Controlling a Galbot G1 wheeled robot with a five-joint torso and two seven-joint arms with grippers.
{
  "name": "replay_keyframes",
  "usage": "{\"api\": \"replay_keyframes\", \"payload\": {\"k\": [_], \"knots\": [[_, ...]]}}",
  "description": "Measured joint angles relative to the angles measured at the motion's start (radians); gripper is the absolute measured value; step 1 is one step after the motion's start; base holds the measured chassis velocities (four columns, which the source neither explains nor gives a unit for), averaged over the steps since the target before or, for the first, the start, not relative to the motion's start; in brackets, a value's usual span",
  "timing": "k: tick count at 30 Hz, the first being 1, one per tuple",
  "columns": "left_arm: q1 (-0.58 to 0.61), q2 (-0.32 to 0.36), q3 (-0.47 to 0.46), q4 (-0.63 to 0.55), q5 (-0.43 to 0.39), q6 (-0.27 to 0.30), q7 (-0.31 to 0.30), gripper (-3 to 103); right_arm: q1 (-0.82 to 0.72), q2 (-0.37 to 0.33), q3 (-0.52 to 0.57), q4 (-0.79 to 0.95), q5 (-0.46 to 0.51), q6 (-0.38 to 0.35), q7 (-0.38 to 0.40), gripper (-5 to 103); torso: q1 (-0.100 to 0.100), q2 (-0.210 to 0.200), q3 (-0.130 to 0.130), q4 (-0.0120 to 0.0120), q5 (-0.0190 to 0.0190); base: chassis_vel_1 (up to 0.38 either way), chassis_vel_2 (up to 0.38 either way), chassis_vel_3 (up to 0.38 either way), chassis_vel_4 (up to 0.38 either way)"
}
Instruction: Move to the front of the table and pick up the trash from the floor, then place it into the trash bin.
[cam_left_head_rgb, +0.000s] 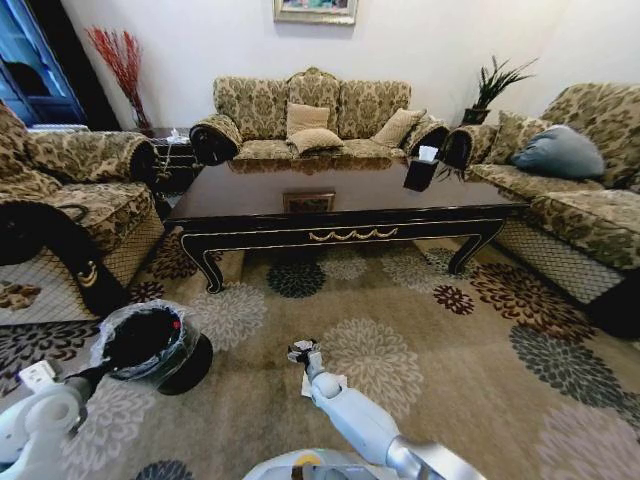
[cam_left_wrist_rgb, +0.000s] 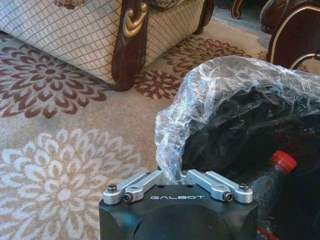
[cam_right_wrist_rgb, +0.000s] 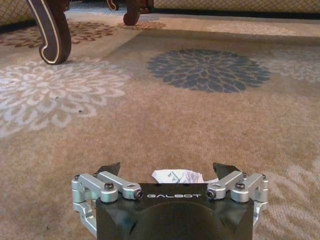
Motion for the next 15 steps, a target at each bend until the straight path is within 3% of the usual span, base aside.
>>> {"api": "replay_keyframes", "payload": {"k": [9,13,15], "knots": [[-0.003,-0.005,0.011,-0.01,0.008,0.0,-0.001,2,0.006,0.02,0.029,-0.067,-0.032,0.012,-0.004,101,0.0,0.0,0.0,-0.0002,0.0,0.0,0.0,0.0,0.0],[-0.003,-0.006,0.016,-0.013,0.012,0.0,-0.001,2,0.016,0.033,0.044,-0.098,-0.046,0.012,-0.004,93,0.0,0.0,0.0,-0.0002,0.0002,0.0,0.0,0.0,0.0],[-0.003,-0.009,0.021,-0.014,0.018,0.0,-0.001,2,0.031,0.05,0.065,-0.137,-0.063,0.02,-0.01,83,0.0,0.0,0.0,-0.0001,0.0001,0.0,0.0,0.0,0.0]]}}
